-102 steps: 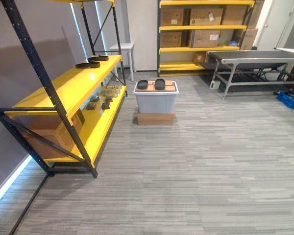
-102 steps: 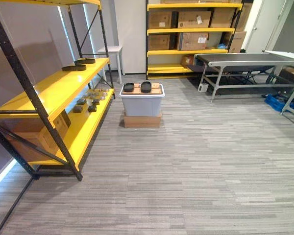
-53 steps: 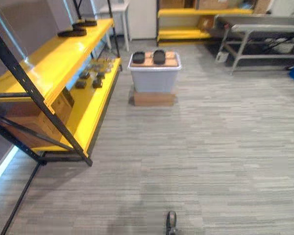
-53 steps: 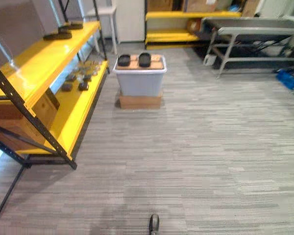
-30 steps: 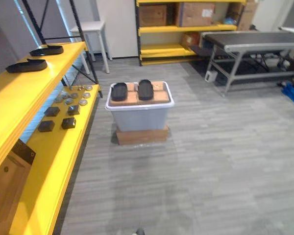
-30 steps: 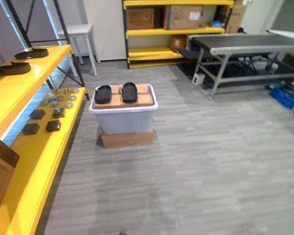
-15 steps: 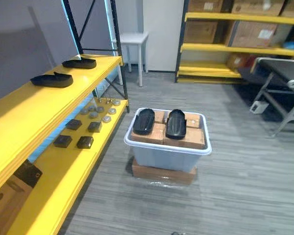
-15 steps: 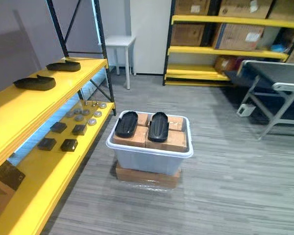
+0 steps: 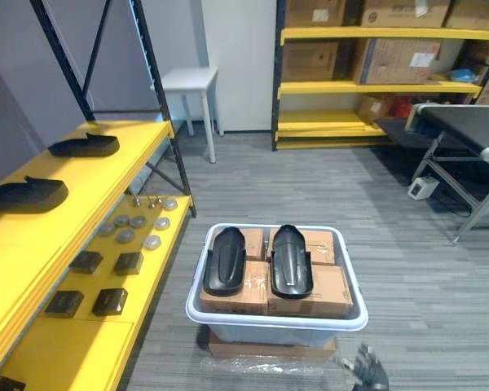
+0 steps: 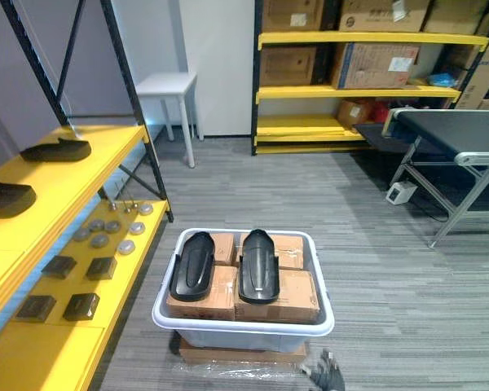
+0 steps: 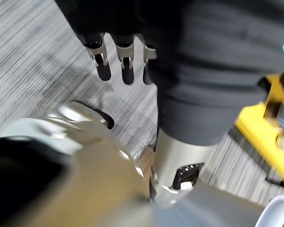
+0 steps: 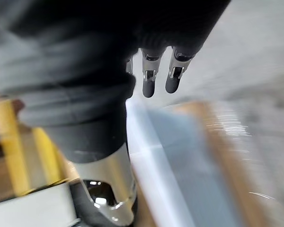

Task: Walk over and take plastic housings, then place them on the shelf

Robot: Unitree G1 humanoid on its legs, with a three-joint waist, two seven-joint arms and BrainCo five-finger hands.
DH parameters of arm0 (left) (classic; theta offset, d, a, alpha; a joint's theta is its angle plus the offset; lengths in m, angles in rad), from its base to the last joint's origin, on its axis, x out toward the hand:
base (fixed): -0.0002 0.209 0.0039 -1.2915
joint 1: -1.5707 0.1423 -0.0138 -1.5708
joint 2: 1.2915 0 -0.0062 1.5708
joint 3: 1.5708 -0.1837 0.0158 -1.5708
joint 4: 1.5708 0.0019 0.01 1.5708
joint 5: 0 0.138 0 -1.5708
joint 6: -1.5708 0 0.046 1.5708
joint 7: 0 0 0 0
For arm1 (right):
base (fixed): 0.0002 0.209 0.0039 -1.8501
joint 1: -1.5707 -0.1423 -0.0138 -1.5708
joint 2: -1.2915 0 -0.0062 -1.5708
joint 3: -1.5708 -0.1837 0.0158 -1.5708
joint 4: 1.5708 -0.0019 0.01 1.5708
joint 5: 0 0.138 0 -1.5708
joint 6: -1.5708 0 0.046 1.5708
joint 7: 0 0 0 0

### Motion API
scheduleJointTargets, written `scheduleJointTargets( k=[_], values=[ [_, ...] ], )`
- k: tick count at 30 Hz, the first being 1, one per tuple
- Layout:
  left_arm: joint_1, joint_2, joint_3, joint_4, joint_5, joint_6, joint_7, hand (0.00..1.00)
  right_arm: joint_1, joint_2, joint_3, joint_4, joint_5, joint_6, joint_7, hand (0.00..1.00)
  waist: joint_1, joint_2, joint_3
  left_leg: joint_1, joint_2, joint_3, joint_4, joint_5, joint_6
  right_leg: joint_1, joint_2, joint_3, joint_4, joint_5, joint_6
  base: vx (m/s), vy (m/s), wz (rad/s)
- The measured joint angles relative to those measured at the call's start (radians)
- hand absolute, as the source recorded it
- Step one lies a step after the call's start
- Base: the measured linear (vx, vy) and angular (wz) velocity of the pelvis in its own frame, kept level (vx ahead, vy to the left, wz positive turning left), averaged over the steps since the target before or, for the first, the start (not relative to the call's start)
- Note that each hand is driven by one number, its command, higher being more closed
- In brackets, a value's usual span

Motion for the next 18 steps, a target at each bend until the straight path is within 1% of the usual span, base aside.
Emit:
scheduleJointTargets(
  k=[1, 3, 5, 6, 7, 8, 10, 11, 12, 13, 14, 16, 18],
  values=[
    [0.001, 0.002, -0.014, -0.001, 0.0, -0.003, 0.0, 0.0, -0.02, -0.012, -0.005, -0.01, -0.016, -0.004, -0.013, 0.0, 0.0, 0.006, 0.003, 0.009, 0.0, 0.003, -0.016, 0.005, 0.005, 0.0, -0.001, 0.006, 0.001, 0.003, 0.004, 0.12, 0.001, 0.06],
    [0.0, 0.003, -0.053, -0.005, 0.003, -0.006, 0.002, 0.0, -0.1, -0.062, -0.004, -0.015, -0.049, -0.013, -0.058, 0.0, 0.0, 0.02, 0.019, 0.027, -0.003, 0.004, -0.06, 0.016, 0.003, -0.003, -0.001, 0.004, 0.004, 0.004, 0.005, 0.1, 0.003, 0.02],
    [-0.019, 0.016, -0.105, -0.034, 0.003, -0.01, 0.008, 0.0, -0.232, -0.114, -0.004, -0.015, -0.06, -0.014, -0.113, 0.0, 0.011, 0.037, 0.058, -0.002, 0.003, 0.002, -0.083, 0.03, 0.006, -0.044, 0.006, 0.003, 0.02, 0.004, 0.006, 0.02, -0.004, 0.0],
    [-0.025, 0.016, -0.116, -0.044, 0.002, -0.016, 0.012, 0.0, -0.271, -0.13, -0.004, -0.016, -0.064, -0.014, -0.128, 0.0, 0.012, 0.04, 0.071, -0.017, 0.003, -0.001, -0.083, 0.033, 0.009, -0.058, 0.006, 0.002, 0.022, 0.004, 0.006, -0.01, -0.009, 0.08],
    [-0.045, 0.017, -0.135, -0.064, 0.001, -0.027, 0.022, 0.0, -0.361, -0.165, -0.004, -0.015, -0.073, -0.016, -0.158, 0.0, 0.013, 0.049, 0.105, -0.047, 0.001, -0.008, -0.079, 0.039, 0.013, -0.083, 0.006, -0.002, 0.023, 0.004, 0.006, -0.02, -0.001, 0.13],
    [-0.059, 0.018, -0.149, -0.068, -0.004, -0.031, 0.027, 0.0, -0.406, -0.184, -0.004, -0.012, -0.079, -0.021, -0.177, 0.0, 0.014, 0.055, 0.122, -0.068, -0.001, -0.014, -0.073, 0.041, 0.015, -0.097, 0.005, -0.005, 0.023, 0.004, 0.006, -0.06, 0.005, 0.27],
    [-0.13, 0.016, -0.21, -0.082, -0.017, -0.042, 0.045, 0.0, -0.589, -0.279, -0.004, 0.034, -0.081, -0.028, -0.24, 0.0, 0.014, 0.08, 0.204, -0.146, -0.015, -0.058, -0.03, 0.045, 0.018, -0.13, -0.002, -0.049, 0.024, 0.004, 0.006, -0.08, 0.011, 0.47],
    [-0.146, 0.016, -0.225, -0.084, -0.018, -0.044, 0.047, 0.0, -0.628, -0.304, -0.004, 0.054, -0.081, -0.028, -0.251, 0.0, 0.014, 0.085, 0.223, -0.161, -0.018, -0.07, -0.018, 0.045, 0.018, -0.133, -0.003, -0.057, 0.024, 0.004, 0.006, -0.08, 0.028, 0.55],
    [-0.165, 0.015, -0.248, -0.101, -0.02, -0.046, 0.052, 0.0, -0.716, -0.348, -0.002, 0.117, -0.081, -0.028, -0.273, 0.0, 0.018, 0.094, 0.253, -0.193, -0.023, -0.091, 0.006, 0.044, 0.018, -0.146, -0.004, -0.065, 0.03, 0.004, 0.006, -0.08, 0.046, 0.44],
    [-0.185, 0.016, -0.271, -0.103, -0.024, -0.052, 0.058, 0.0, -0.798, -0.395, 0.001, 0.189, -0.08, -0.028, -0.289, 0.0, 0.033, 0.102, 0.269, -0.226, -0.023, -0.107, 0.026, 0.043, 0.019, -0.17, -0.004, -0.069, 0.044, 0.004, 0.006, -0.08, 0.048, 0.41],
    [-0.195, 0.016, -0.281, -0.102, -0.028, -0.053, 0.061, 0.0, -0.833, -0.418, 0.002, 0.229, -0.079, -0.027, -0.295, 0.0, 0.038, 0.108, 0.273, -0.244, -0.023, -0.117, 0.036, 0.042, 0.021, -0.179, -0.004, -0.078, 0.048, 0.003, 0.006, -0.06, 0.043, 0.32],
    [-0.219, 0.019, -0.316, -0.099, -0.036, -0.063, 0.068, 0.0, -0.962, -0.5, 0.043, 0.397, -0.058, -0.025, -0.302, 0.0, 0.068, 0.125, 0.285, -0.295, -0.025, -0.144, 0.069, 0.038, 0.023, -0.217, -0.002, -0.086, 0.078, 0.002, 0.006, -0.04, 0.04, 0.29],
    [-0.231, 0.02, -0.328, -0.093, -0.036, -0.068, 0.074, 0.0, -1.031, -0.527, 0.062, 0.502, -0.052, -0.024, -0.301, 0.0, 0.083, 0.131, 0.289, -0.317, -0.029, -0.157, 0.08, 0.037, 0.025, -0.238, -0.003, -0.085, 0.096, -0.002, 0.011, -0.06, 0.037, 0.21]
  ],
)
